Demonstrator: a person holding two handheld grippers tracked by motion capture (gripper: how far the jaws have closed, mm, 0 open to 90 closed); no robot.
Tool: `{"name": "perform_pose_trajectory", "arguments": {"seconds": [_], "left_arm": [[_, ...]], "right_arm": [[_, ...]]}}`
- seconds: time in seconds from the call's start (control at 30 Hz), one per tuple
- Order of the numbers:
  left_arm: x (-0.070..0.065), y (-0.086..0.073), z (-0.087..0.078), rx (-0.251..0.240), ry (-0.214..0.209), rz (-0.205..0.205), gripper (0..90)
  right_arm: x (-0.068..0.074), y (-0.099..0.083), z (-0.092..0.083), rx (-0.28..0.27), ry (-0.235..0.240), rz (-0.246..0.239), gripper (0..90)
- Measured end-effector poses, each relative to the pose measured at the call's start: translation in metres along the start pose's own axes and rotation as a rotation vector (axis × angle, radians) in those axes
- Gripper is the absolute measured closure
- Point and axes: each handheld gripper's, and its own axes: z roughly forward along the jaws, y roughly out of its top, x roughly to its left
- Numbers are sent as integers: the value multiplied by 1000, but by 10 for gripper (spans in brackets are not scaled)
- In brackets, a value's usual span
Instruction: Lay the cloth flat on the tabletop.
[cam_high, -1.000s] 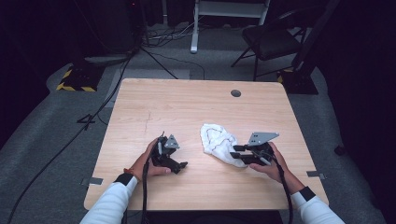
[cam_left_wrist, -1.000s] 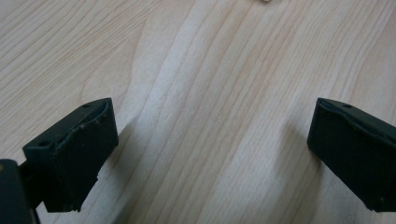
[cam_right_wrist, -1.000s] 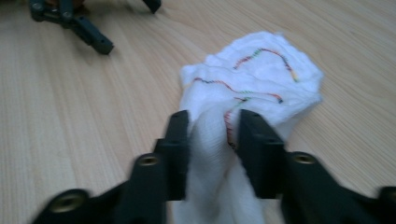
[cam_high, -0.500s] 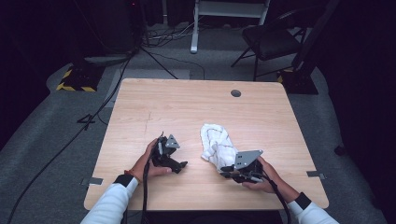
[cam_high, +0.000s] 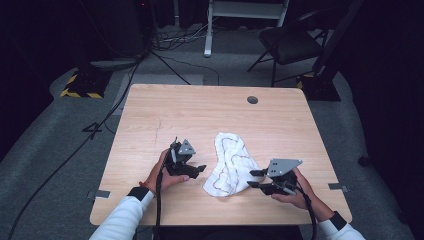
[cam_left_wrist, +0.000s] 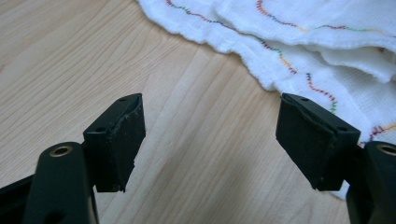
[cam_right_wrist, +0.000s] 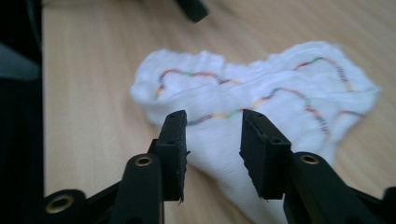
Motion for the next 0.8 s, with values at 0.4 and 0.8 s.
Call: {"name": "perform_pose_trajectory", "arguments": {"seconds": [0.4,0.8], "left_arm": [[-30,11,21,44,-123,96,266],[-40,11,30,137,-189,200,709]], "right_arm": [[-41,19,38,32,-97,56,551],[-68,21,80,162,-119,129,468]]}}
